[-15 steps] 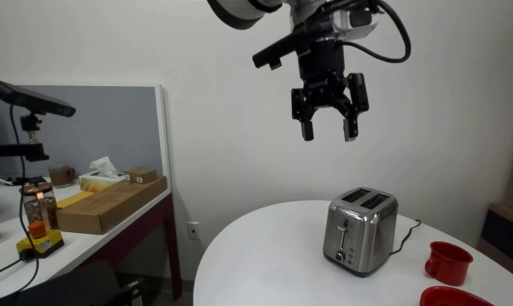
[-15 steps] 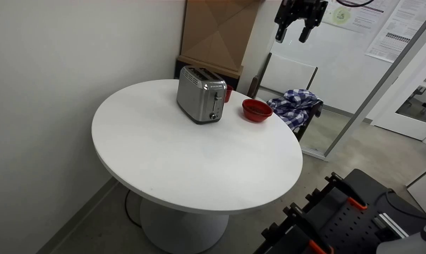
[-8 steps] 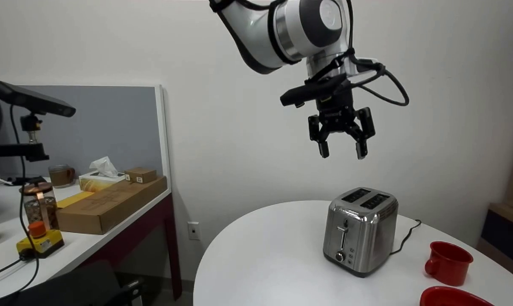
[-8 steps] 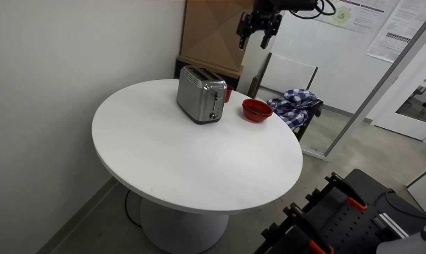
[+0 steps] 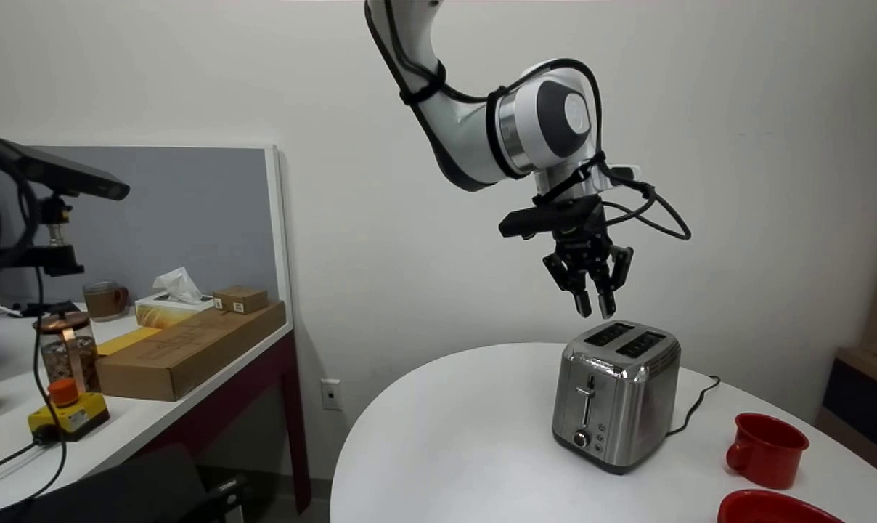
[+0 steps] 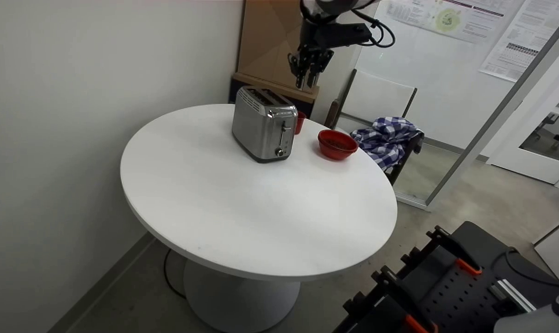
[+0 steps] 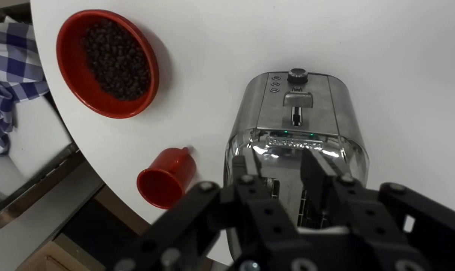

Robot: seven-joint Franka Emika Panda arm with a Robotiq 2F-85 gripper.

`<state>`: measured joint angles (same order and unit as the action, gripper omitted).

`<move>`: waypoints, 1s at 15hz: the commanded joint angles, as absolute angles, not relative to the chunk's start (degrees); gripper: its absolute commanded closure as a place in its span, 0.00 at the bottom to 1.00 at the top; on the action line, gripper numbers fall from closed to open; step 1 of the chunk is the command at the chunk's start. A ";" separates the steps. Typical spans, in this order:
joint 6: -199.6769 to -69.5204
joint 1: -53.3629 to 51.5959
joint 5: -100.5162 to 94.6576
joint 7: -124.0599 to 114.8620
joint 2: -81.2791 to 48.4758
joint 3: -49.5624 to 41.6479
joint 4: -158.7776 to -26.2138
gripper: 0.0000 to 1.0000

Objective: Push the lever on the toaster downwards.

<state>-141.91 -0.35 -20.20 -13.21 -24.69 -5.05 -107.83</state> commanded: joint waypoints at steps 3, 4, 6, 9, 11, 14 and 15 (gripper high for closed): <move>-148.58 -5.36 -25.19 -18.05 -33.57 -10.26 -103.65 1.00; -149.77 -6.13 -25.54 -18.68 -34.95 -11.02 -103.23 1.00; -151.21 -7.48 -25.46 -19.20 -37.09 -12.22 -102.71 0.98; -151.74 -8.69 -24.29 -18.72 -39.71 -13.15 -101.68 0.98; -151.38 -9.08 -23.90 -18.25 -40.97 -13.32 -101.03 0.98; -151.19 -9.44 -23.71 -18.03 -42.78 -13.57 -99.85 0.98; -151.17 -9.53 -23.70 -17.99 -43.48 -13.67 -99.31 0.98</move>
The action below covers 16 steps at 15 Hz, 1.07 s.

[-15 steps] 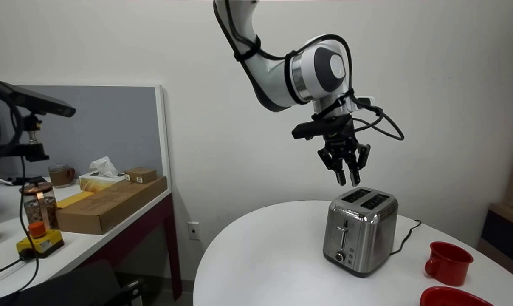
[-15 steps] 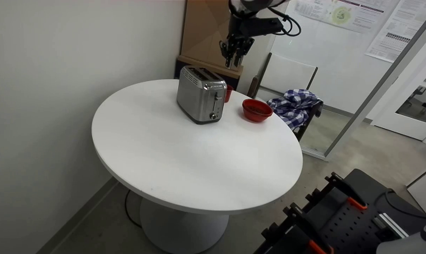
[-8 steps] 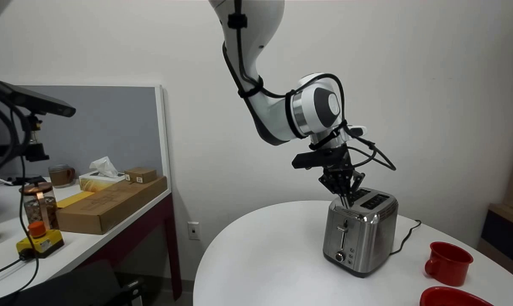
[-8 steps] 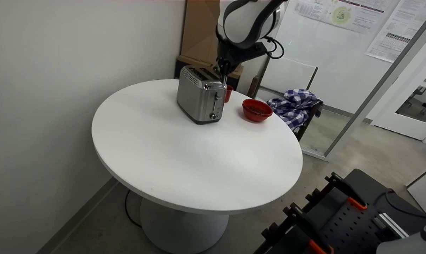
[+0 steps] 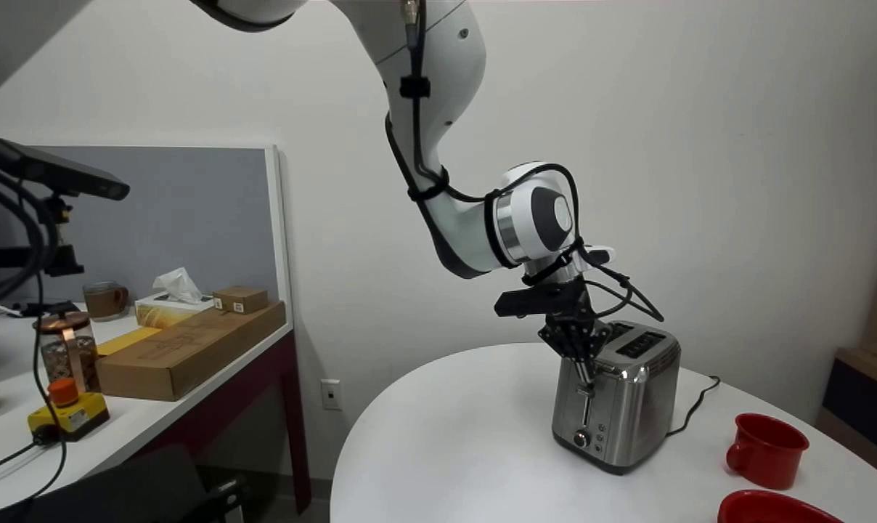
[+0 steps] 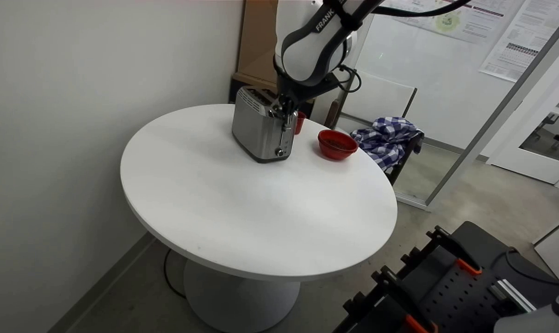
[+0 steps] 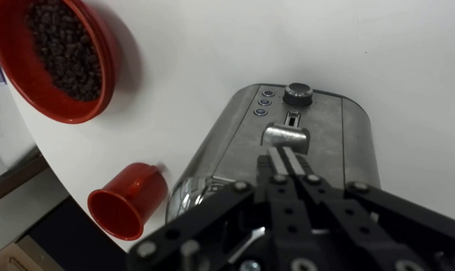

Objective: Push the lever on the toaster downwards.

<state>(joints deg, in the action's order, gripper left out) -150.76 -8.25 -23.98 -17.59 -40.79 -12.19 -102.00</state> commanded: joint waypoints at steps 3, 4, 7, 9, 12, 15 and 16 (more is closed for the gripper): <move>-151.30 -10.36 -24.16 -18.46 -45.83 -14.66 -97.65 0.98; -151.38 -10.78 -24.39 -18.76 -46.72 -15.18 -97.10 0.98; -152.31 -12.30 -25.31 -19.47 -49.04 -16.84 -96.50 0.98; -152.63 -13.33 -25.53 -19.66 -50.78 -17.71 -95.80 0.98; -152.47 -14.67 -25.80 -19.30 -53.54 -18.82 -94.82 0.98; -152.10 -15.50 -26.17 -18.26 -55.49 -19.27 -94.02 0.98; -151.83 -15.67 -26.44 -17.96 -55.79 -19.42 -93.83 0.98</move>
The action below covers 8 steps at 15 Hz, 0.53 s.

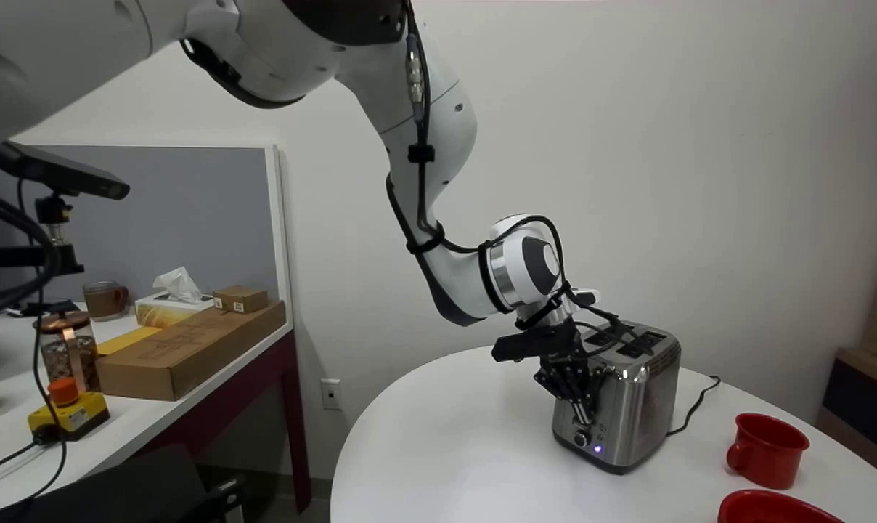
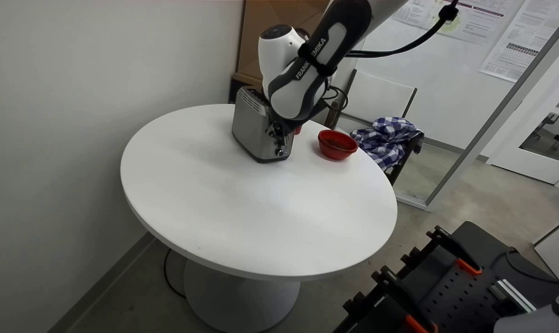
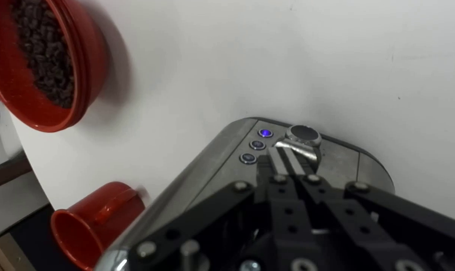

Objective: Push the lever on the toaster downwards.

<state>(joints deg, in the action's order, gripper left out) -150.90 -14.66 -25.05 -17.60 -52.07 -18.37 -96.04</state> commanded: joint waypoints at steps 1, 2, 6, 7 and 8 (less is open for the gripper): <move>-151.36 -15.94 -26.81 -17.67 -55.88 -19.65 -93.84 0.98; -151.14 -16.09 -27.11 -17.41 -56.03 -19.74 -93.71 0.98; -146.96 -16.58 -27.37 -17.26 -55.34 -19.75 -92.44 0.73; -143.97 -15.95 -25.94 -16.83 -54.53 -18.66 -91.55 0.73; -140.98 -15.26 -24.96 -16.15 -53.88 -17.58 -90.76 0.68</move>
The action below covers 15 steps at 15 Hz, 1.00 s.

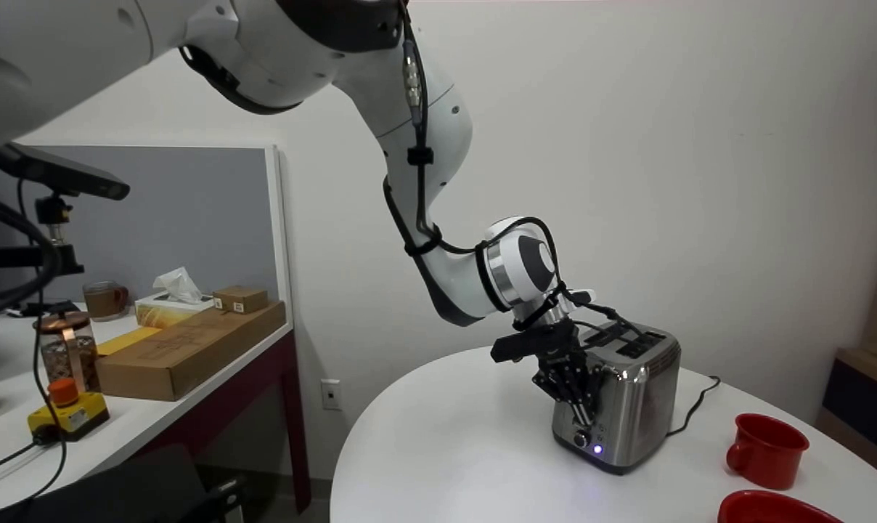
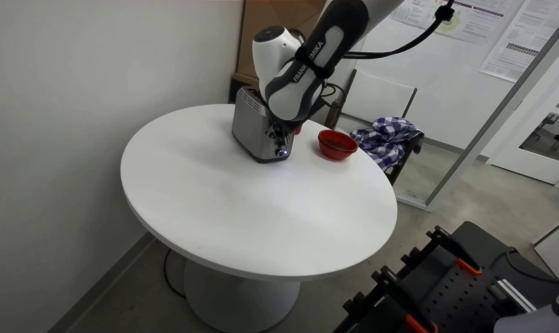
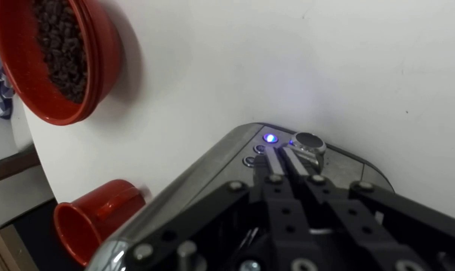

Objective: Push the lever on the toaster downwards.

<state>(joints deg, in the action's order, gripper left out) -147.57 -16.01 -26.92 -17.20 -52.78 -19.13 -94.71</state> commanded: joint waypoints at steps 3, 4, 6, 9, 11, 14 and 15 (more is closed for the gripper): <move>-130.36 -11.96 -20.79 -12.62 -49.79 -13.21 -88.17 0.46; -130.48 -11.21 -19.92 -12.73 -47.77 -12.25 -90.82 0.38; -127.78 -9.18 -17.27 -11.00 -43.04 -10.12 -92.70 0.22; -123.48 -6.04 -13.71 -8.93 -35.37 -7.54 -96.39 0.01; -122.66 -3.84 -11.20 -7.07 -30.02 -5.72 -99.83 0.00; -122.97 -0.90 -6.67 -2.29 -19.97 -2.73 -108.49 0.00; -123.24 -0.30 -5.44 -0.86 -16.85 -2.11 -111.31 0.00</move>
